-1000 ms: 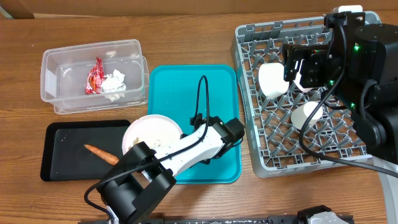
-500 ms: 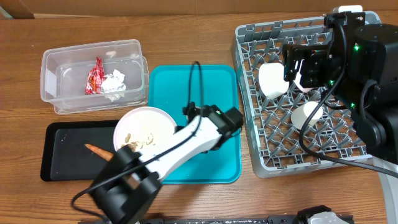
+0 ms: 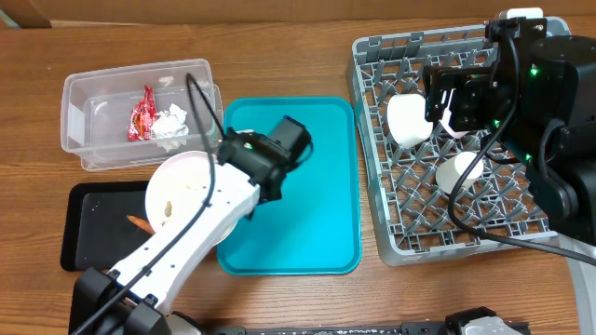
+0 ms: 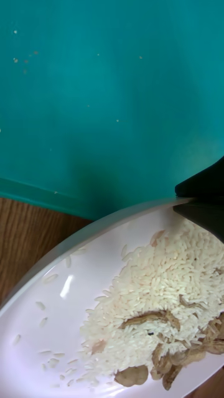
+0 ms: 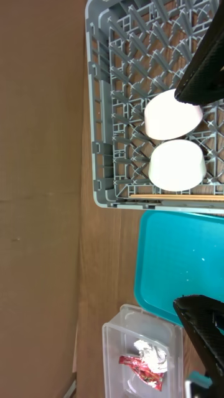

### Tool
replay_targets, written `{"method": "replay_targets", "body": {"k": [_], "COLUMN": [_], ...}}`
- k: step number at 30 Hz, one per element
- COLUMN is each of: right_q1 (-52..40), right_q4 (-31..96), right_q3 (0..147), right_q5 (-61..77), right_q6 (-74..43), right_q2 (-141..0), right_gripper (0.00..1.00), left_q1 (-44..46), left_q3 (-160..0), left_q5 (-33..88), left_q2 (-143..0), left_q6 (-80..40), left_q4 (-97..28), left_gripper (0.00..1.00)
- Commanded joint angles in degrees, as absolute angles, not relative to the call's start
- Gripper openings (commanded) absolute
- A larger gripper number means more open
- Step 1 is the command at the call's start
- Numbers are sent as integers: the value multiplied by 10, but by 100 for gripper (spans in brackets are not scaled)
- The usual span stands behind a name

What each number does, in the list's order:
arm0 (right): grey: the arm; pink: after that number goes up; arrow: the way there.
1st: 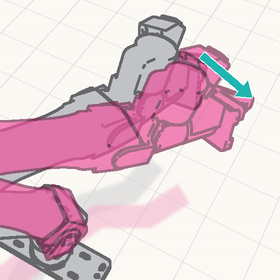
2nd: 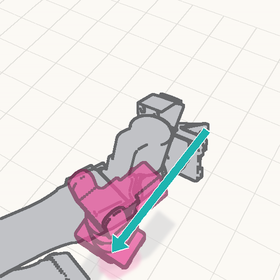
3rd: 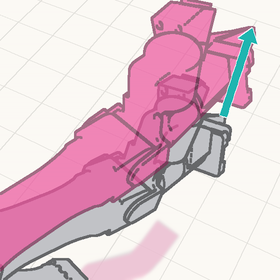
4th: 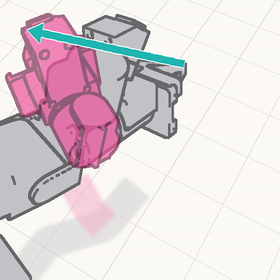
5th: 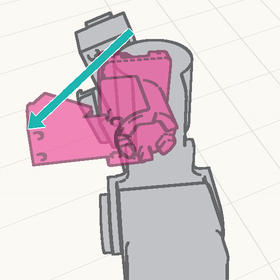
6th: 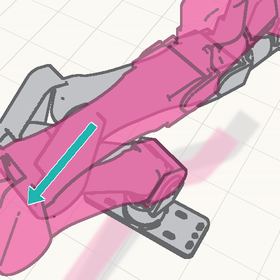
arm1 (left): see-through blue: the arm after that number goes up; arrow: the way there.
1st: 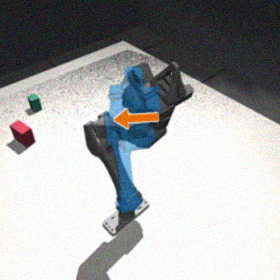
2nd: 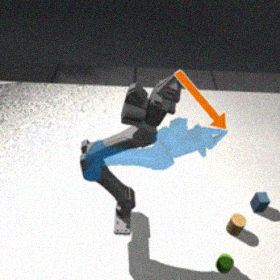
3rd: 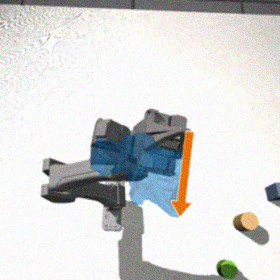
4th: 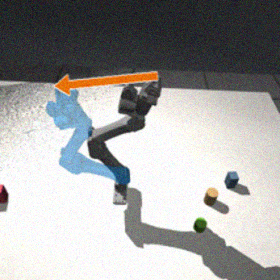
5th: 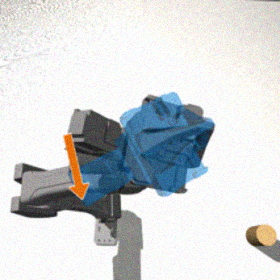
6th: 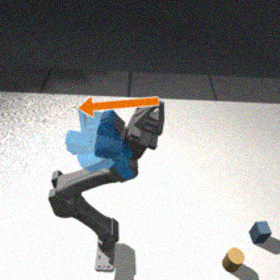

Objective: Sort waste into correct bins and load items into the dishwasher
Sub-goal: 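Grasp the white plate rim with left gripper and lift it, then carry the plate left and tip the scraps onto the black tray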

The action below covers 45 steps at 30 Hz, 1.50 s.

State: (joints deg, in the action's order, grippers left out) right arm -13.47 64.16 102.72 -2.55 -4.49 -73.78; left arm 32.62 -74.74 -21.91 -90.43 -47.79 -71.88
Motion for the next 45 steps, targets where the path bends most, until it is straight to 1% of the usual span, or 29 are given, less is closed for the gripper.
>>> {"method": "replay_targets", "body": {"k": [1,9,14,22,29,38,45], "right_q1": [-133,-133,-133,-133,-133,-133,-133], "right_q4": [640,640,640,640,640,640,640], "right_q3": [1027,1027,1027,1027,1027,1027,1027], "right_q5": [-29,-29,-29,-29,-29,-29,-29], "right_q6": [-47,-48,-48,-47,-47,-47,-47], "right_q2": [-738,-738,-738,-738,-738,-738,-738], "right_gripper": [100,100,100,100,100,100,100], "left_q1": [284,173,114,61,-5,-91,-153], "left_q3": [-759,-759,-759,-759,-754,-665,-640], "left_q5": [-178,-74,-18,17,83,209,228], "left_q2": [-894,-894,-884,-824,-804,-780,-722], "left_q6": [-438,-329,-321,-319,-299,-289,-268], "left_q4": [-711,-660,-659,-642,-636,-570,-559], "left_gripper": [4,4,5,4,4,4,4]}}
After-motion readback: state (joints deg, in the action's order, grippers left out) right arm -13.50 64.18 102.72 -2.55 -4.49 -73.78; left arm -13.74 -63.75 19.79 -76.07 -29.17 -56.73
